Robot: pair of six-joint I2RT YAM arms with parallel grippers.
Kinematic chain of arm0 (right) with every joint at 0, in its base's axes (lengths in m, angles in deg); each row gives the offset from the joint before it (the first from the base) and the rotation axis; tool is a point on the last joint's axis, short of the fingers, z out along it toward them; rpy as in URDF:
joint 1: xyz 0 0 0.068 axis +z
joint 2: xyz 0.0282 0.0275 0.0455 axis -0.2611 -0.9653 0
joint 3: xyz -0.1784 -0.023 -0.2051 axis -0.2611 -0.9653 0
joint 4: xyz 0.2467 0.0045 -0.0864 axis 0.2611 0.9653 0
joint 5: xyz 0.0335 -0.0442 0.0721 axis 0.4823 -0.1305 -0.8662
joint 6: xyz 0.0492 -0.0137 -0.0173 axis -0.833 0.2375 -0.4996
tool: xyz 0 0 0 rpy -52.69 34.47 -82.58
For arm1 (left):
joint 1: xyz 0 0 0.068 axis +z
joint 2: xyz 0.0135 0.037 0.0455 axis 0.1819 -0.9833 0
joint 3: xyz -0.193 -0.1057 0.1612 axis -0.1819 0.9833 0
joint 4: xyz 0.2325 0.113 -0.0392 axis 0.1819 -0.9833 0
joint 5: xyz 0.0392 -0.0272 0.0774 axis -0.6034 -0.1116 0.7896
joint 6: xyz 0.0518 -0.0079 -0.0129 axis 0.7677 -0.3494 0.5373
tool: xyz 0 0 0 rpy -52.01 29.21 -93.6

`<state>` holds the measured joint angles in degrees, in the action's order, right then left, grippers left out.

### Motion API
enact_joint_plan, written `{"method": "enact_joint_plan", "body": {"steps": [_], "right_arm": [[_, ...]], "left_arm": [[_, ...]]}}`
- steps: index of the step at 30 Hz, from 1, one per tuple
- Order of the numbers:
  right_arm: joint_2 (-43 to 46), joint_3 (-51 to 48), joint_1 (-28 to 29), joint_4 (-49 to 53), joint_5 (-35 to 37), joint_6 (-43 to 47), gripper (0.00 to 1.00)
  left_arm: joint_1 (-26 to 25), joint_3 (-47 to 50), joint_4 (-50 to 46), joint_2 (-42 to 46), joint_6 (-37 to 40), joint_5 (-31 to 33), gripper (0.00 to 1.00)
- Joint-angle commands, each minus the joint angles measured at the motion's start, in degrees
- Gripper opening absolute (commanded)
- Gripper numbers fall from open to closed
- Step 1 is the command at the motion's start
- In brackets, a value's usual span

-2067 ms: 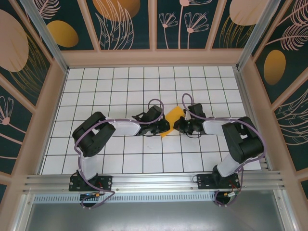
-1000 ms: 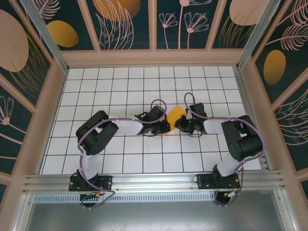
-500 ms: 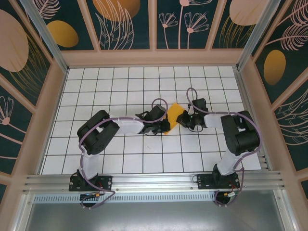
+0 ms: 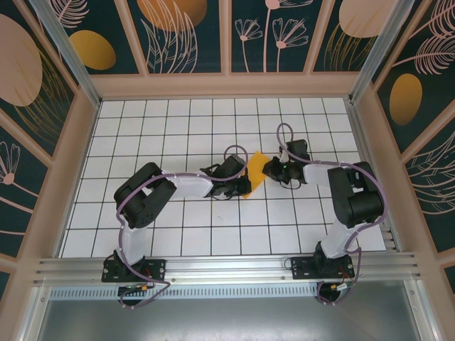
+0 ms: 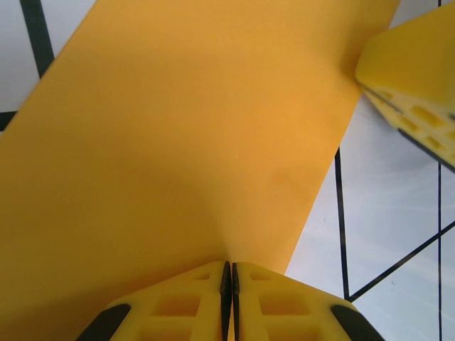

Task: Fold a paper plane with a square sheet of paper (pick it up from the middle)

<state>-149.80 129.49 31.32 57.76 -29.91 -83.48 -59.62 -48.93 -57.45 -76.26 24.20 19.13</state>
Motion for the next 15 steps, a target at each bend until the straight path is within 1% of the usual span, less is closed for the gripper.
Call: {"method": "enact_joint_plan", "body": {"steps": [1,7,15], "right_arm": [[-2.9,2.7,1.8,-0.6,-3.7,2.2,0.09],[-5.8,5.0,0.7,0.9,-2.0,2.8,0.08],[-9.6,6.9,-3.8,0.1,-2.4,3.1,0.08]], "left_arm": [[-0.2,0.4,-7.6,-1.9,1.4,2.4,0.13],[-0.2,0.8,-8.0,-1.9,1.4,2.6,0.13],[-0.2,2.0,-8.3,-2.0,1.7,2.2,0.14]]}}
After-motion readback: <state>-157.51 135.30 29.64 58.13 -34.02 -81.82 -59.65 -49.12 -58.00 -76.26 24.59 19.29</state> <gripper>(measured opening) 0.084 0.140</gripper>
